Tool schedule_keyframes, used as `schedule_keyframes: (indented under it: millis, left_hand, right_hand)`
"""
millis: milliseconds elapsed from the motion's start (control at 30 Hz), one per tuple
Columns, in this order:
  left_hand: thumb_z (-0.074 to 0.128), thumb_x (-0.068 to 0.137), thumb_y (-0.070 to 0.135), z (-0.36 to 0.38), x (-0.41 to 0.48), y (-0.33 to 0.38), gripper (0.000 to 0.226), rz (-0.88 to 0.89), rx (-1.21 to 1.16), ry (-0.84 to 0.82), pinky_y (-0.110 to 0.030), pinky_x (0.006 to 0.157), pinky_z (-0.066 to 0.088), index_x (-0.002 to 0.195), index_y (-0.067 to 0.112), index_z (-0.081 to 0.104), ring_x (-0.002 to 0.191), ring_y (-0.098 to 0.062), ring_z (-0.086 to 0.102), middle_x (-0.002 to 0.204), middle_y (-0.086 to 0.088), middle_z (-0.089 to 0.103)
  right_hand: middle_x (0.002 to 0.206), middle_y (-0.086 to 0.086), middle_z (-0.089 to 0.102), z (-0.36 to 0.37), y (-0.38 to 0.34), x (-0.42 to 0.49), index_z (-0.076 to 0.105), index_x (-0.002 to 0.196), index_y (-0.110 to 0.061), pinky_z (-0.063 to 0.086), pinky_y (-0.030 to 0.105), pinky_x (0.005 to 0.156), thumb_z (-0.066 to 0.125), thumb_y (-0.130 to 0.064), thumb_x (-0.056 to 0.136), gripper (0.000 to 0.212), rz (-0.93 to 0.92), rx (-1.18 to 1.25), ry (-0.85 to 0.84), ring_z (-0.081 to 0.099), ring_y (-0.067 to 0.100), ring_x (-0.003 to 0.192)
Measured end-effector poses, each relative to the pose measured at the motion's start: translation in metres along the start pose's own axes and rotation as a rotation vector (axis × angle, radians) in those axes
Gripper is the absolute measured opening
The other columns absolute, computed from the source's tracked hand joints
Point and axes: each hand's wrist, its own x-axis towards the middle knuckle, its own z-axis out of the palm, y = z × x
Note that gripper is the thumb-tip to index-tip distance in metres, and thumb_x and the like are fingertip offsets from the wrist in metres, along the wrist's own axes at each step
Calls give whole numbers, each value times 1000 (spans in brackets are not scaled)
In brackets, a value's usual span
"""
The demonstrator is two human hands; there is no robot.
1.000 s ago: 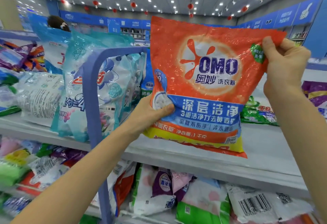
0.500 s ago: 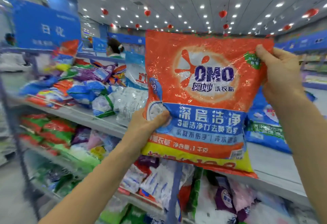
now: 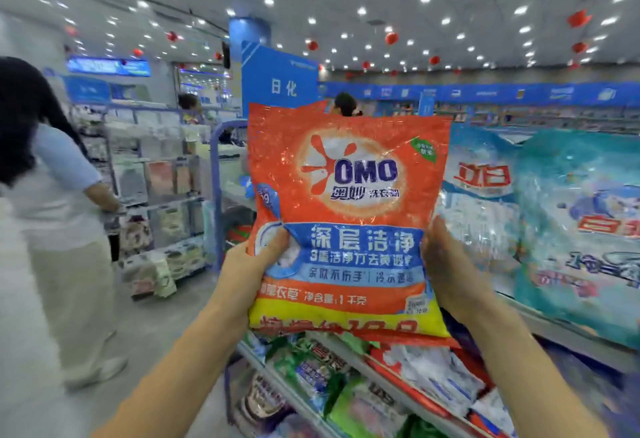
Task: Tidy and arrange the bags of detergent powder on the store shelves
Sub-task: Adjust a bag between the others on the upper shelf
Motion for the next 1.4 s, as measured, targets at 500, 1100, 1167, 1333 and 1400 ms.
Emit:
schedule_keyframes:
  millis: [500, 1100, 1167, 1333, 1400]
  left_hand:
    - [60, 31, 64, -176, 165, -27, 125, -176, 81, -39, -15, 48, 50, 131, -8, 47, 39, -2, 60, 37, -7, 58]
    - [74, 50, 76, -185, 538, -21, 102, -156, 77, -281, -62, 87, 48, 134, 23, 48, 101, -39, 65, 124, -14, 62]
    - [72, 56, 73, -174, 564, -9, 96, -176, 40, -388, -60, 87, 49, 135, 26, 48, 99, -38, 66, 120, -13, 65]
    - [46, 88, 62, -157, 625, 21, 58, -83, 48, -355, -42, 79, 57, 121, 17, 61, 79, -24, 70, 98, -10, 72]
    - [39, 96, 52, -157, 645, 18, 44, -36, 18, -400, -22, 51, 55, 99, 15, 63, 52, -10, 66, 65, -1, 72]
  right_hand:
    - [123, -12, 60, 108, 123, 179, 49, 122, -31, 48, 31, 96, 60, -41, 77, 47, 70, -142, 33, 64, 7, 103]
    - [129, -16, 49, 84, 105, 437, 41, 134, -27, 32, 36, 110, 61, -50, 76, 65, -110, -303, 380, 49, 12, 122]
    - [130, -9, 52, 81, 98, 461, 44, 133, -24, 33, 37, 109, 59, -48, 82, 59, -115, -322, 464, 51, 14, 120]
    - [135, 6, 51, 84, 78, 511, 47, 134, -14, 38, 45, 105, 51, -37, 94, 46, -181, -386, 681, 51, 24, 119]
    - [145, 5, 42, 88, 76, 527, 36, 142, -13, 33, 46, 109, 51, -39, 94, 57, -212, -371, 743, 43, 24, 129]
